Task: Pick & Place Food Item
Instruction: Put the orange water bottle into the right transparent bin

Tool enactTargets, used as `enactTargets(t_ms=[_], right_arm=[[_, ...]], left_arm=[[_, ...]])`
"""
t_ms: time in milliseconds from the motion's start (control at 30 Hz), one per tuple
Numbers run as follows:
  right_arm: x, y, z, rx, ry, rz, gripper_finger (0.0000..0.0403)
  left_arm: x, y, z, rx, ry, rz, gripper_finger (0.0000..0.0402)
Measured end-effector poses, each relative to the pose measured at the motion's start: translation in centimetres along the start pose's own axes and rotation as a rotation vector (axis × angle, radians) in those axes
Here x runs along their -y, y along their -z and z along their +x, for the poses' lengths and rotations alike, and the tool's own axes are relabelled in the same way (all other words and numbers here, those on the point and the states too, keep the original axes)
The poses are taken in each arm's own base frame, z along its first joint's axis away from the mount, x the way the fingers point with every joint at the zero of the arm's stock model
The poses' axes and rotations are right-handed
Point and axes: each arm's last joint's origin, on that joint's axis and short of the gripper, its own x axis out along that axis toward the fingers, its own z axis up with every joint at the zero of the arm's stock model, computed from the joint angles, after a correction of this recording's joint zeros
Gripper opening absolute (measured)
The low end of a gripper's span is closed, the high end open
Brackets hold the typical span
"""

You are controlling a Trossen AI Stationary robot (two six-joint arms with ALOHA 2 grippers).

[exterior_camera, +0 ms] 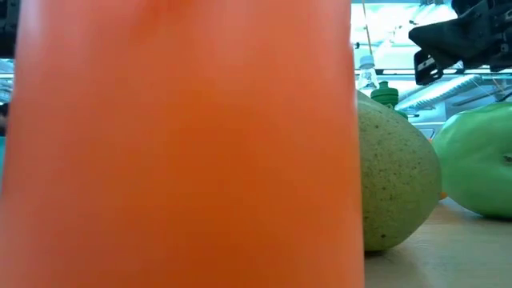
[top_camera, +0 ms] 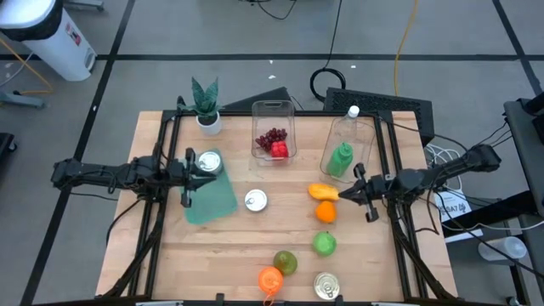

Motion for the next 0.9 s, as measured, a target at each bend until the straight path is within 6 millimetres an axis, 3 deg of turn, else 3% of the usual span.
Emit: enactTargets(t_ms=[300, 600, 900], right_arm=[[0.2, 0.7, 1.2, -0.032, 0.111, -0.022, 0.0000], [0.0, 0.6, 1.7, -0.005, 0.078, -0.035, 0.0000], [-0.1, 0.1, 1.8, 0.053, 0.073, -0.087, 0.0000]], left_arm=[[-0.1, -0.2, 0.0, 0.019, -0.042, -0.040, 0.0051], [-0.2, -0.4, 0.0, 0.034, -0.080, 0.036, 0.0051], [-0.3, -0.1, 0.3, 0.005, -0.102, -0.038, 0.0051]])
